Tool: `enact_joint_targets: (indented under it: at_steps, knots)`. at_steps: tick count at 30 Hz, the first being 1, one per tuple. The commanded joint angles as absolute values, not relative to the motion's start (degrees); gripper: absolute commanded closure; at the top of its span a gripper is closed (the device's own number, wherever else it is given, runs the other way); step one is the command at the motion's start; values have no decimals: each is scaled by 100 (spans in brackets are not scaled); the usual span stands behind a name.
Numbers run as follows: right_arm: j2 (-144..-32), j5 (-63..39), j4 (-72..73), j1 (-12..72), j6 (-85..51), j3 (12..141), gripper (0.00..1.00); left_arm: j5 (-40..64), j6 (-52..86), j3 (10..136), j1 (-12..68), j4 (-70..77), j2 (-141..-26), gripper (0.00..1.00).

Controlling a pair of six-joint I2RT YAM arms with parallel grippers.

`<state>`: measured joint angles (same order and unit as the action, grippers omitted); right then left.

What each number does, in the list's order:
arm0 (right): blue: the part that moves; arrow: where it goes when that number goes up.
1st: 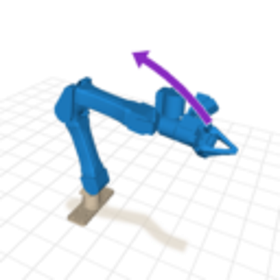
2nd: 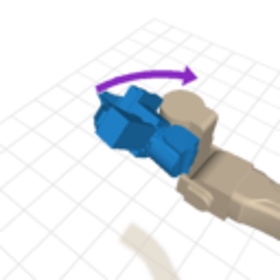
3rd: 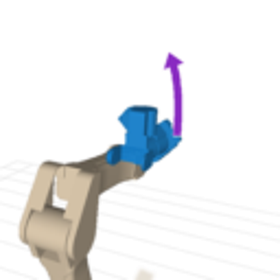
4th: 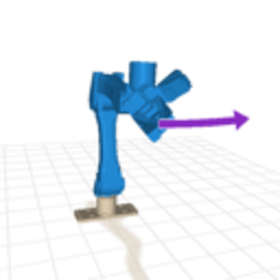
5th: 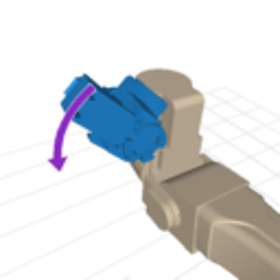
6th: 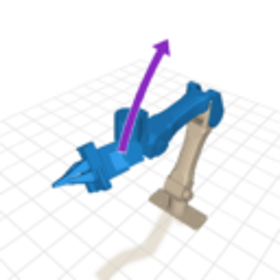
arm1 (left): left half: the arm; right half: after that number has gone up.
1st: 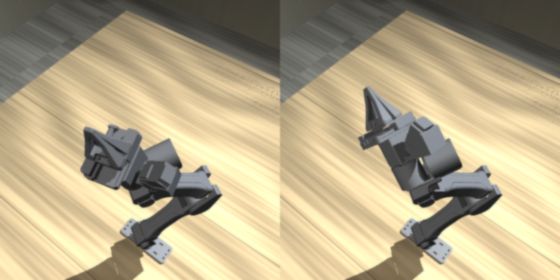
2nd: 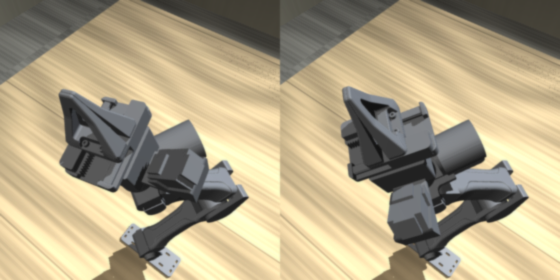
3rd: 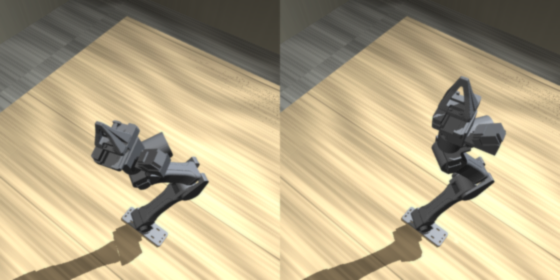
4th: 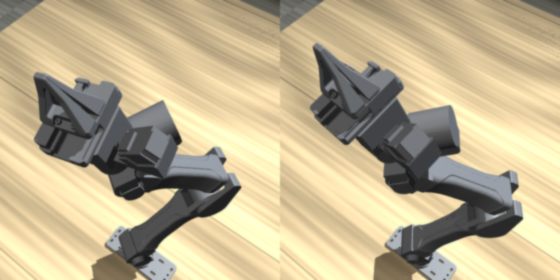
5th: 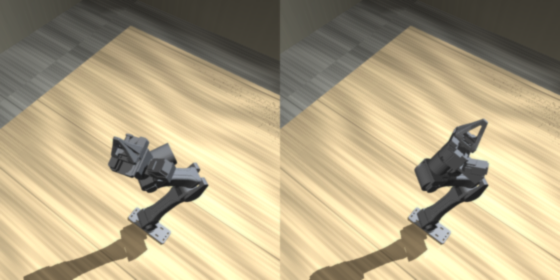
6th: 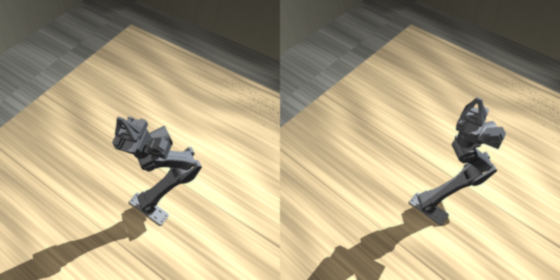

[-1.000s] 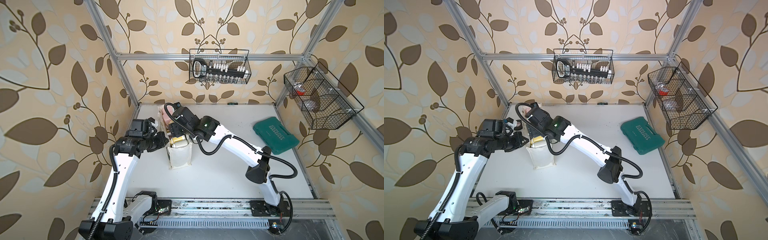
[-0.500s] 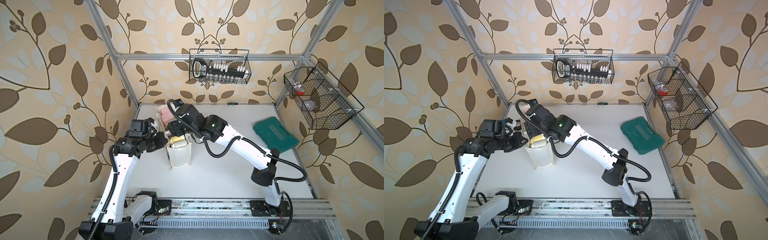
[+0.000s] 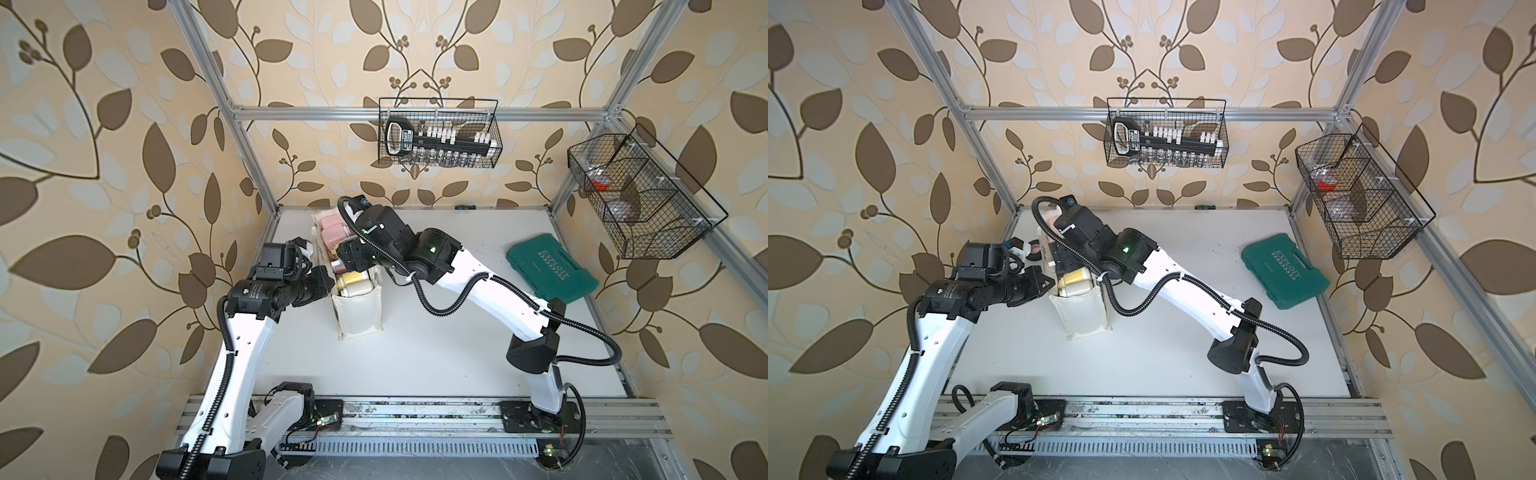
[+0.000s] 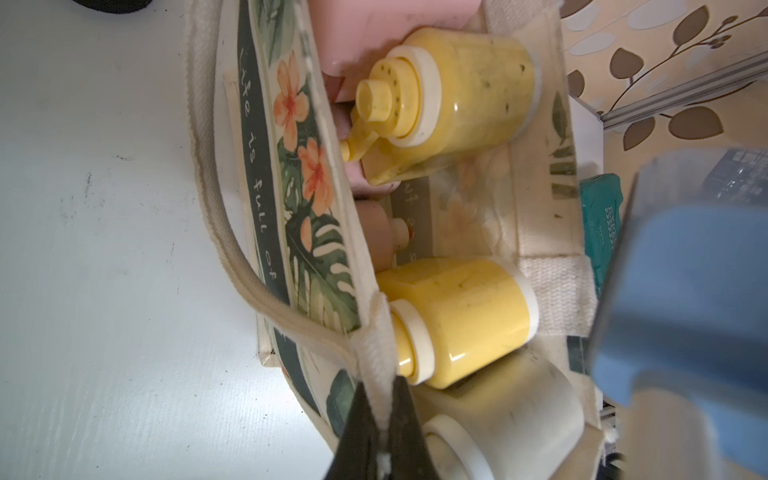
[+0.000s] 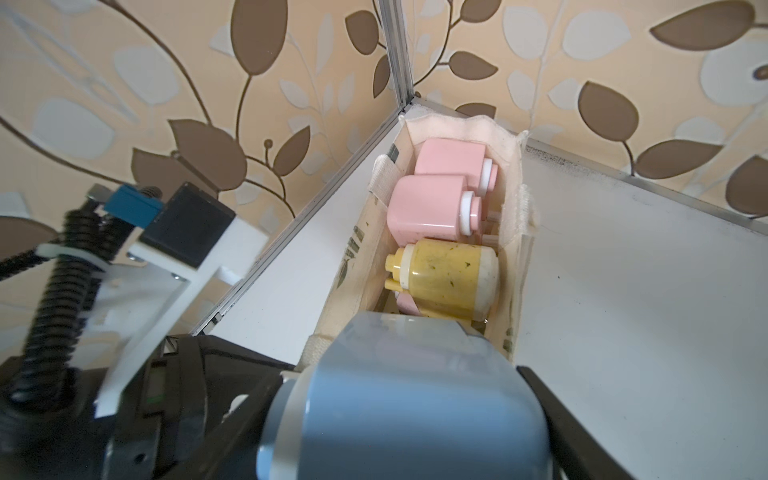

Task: Take out the pencil sharpeners from the tote bags
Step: Place the pencil sharpener at the center of the board.

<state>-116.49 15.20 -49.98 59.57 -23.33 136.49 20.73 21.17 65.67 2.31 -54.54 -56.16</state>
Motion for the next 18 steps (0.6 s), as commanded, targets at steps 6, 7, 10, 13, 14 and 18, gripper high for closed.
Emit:
enact_joint_targets:
  at_steps: [6,7,10,13,14,18]
  knots:
    - [-10713,1898,-4891,5814,-1948,13356,35,1954,2040,6426,264,-5441,-5476,100]
    - [-10621,1902,-4878,5765,-1922,13286,35,1924,2046,6404,264,-5434,-5444,100]
    - [-10348,1844,-4903,5518,-1898,13048,35,1872,2043,6305,268,-5377,-5340,100]
    - [-10033,1760,-4868,5197,-1902,12642,35,1897,2049,6232,268,-5302,-5300,100]
    - [-9892,1720,-4816,5068,-1905,12443,35,1898,2051,6223,264,-5292,-5309,100]
    - [-9437,1362,-4510,4336,-1983,11588,35,1890,2046,6214,264,-5267,-5335,100]
